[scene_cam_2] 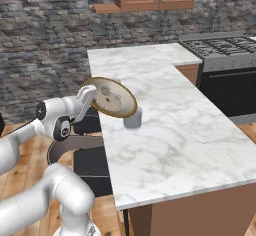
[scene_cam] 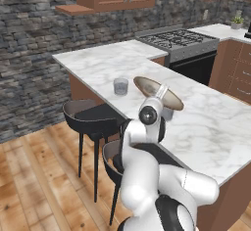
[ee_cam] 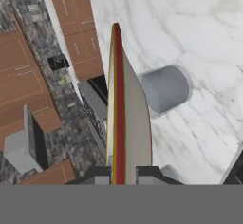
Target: There are four ice cubes in the ice bowl. Place two ice cubes in each glass of water.
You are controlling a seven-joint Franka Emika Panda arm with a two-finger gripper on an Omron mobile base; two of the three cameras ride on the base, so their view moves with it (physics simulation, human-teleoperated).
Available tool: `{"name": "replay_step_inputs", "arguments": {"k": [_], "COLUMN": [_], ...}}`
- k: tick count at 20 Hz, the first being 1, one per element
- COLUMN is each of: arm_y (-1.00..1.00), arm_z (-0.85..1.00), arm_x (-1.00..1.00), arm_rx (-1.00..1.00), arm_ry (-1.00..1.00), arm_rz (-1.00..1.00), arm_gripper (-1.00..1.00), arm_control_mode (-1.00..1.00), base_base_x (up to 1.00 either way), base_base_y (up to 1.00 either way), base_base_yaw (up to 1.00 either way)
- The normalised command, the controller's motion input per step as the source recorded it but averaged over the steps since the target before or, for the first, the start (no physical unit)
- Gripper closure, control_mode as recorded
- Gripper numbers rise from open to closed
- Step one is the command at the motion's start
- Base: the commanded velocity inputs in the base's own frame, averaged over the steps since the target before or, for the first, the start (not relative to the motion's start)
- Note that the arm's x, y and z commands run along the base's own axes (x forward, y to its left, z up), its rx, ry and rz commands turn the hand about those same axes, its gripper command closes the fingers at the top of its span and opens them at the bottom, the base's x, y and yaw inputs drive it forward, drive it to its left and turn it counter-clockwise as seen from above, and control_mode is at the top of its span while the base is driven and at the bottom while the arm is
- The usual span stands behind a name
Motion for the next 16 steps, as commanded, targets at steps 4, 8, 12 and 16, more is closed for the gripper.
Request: {"name": "replay_step_inputs", "arguments": {"k": [4,8,12,16], "arm_y": [0.39,0.39,0.39,0.43], "arm_z": [0.00,0.00,0.00,0.00], "arm_x": [0.13,0.14,0.21,0.22], "arm_rx": [0.01,0.04,0.07,0.09], "arm_ry": [0.07,0.01,0.00,0.00], "arm_rz": [-0.03,-0.04,-0.02,-0.05], "arm_gripper": [1.00,1.00,1.00,1.00], "arm_control_mode": [-1.00,-1.00,-1.00,-1.00], "base_base_x": [0.00,0.00,0.00,0.00], "base_base_y": [0.00,0.00,0.00,0.00], "base_base_yaw": [0.00,0.00,0.00,0.00]}}
